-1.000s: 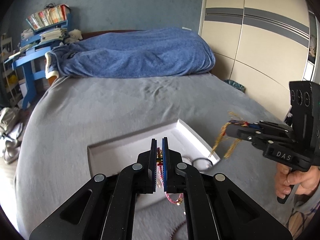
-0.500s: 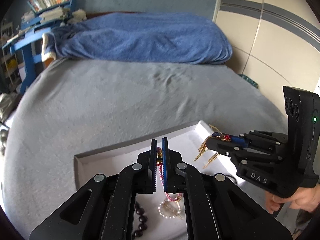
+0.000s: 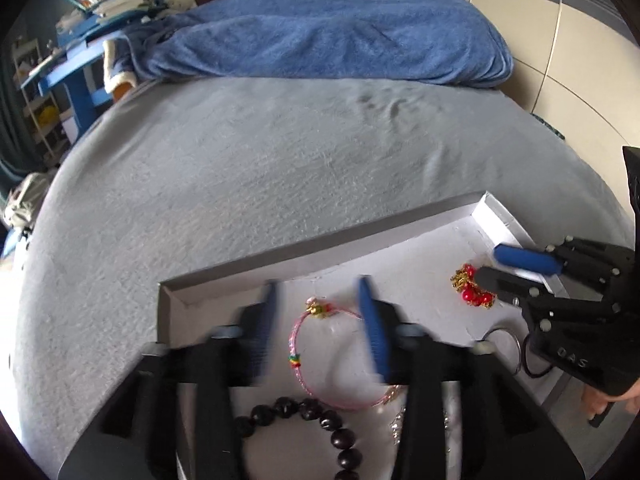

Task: Organize jewelry
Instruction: 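Withdraw both open tools from the tray back to the remaining jewelry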

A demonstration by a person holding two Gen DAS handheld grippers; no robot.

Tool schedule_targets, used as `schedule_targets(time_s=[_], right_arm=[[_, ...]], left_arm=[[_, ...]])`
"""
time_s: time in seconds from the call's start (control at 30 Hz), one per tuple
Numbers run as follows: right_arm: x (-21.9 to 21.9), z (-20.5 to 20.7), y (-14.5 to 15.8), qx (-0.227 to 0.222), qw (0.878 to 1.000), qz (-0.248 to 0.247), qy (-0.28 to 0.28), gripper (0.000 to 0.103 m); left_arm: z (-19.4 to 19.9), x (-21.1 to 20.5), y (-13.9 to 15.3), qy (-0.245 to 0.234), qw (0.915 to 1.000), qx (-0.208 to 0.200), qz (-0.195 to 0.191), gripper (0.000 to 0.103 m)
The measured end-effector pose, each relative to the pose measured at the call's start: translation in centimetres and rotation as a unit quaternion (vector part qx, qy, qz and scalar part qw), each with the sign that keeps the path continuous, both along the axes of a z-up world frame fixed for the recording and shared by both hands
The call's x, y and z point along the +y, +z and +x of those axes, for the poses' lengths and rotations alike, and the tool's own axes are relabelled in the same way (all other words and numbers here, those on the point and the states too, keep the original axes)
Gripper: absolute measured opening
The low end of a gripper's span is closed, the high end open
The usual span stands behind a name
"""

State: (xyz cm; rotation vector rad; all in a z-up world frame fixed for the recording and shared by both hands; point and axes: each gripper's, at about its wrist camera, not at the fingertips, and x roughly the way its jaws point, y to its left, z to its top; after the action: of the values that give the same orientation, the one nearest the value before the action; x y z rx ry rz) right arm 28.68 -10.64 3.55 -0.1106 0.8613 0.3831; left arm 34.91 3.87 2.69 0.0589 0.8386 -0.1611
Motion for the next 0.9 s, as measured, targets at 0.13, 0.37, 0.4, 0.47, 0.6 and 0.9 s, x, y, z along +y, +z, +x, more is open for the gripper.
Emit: schedule_targets(time_s=[0.13, 0.37, 0.4, 0.47, 0.6, 0.9], right_arm=[[-0.4, -1.3, 1.2, -0.017, 1.000, 0.017, 0.000, 0.049], [-1.1, -4.4, 2.9, -0.057, 0.998, 0.032, -0.002, 0.072], [-1.3, -5.0, 3.0, -0.062, 0.997, 0.036, -0.002, 0.075], [-1.6, -5.9, 3.2, -0.067, 0.997, 0.040, -0.003, 0.078], [-2.1, -7.8, 3.4, -0.079, 0.996, 0.042, -0.005, 0.085], [-3.9, -12.9, 3.1, -0.101, 0.993, 0.057, -0.008, 0.093]], left_arm=[[-1.0, 0.8, 0.6, 0.006, 0.9999, -0.009, -0.007, 0.063], [-4.9, 2.4, 2.0, 0.031, 0.9984, -0.040, -0.025, 0.081], [-5.4, 2.5, 2.1, 0.033, 0.9981, -0.045, -0.026, 0.081], [-6.8, 2.7, 2.2, 0.036, 0.9976, -0.049, -0.033, 0.081], [-9.0, 2.9, 2.5, 0.042, 0.9969, -0.058, -0.032, 0.085], [-14.5, 2.7, 2.1, 0.046, 0.9953, -0.073, -0.043, 0.092]])
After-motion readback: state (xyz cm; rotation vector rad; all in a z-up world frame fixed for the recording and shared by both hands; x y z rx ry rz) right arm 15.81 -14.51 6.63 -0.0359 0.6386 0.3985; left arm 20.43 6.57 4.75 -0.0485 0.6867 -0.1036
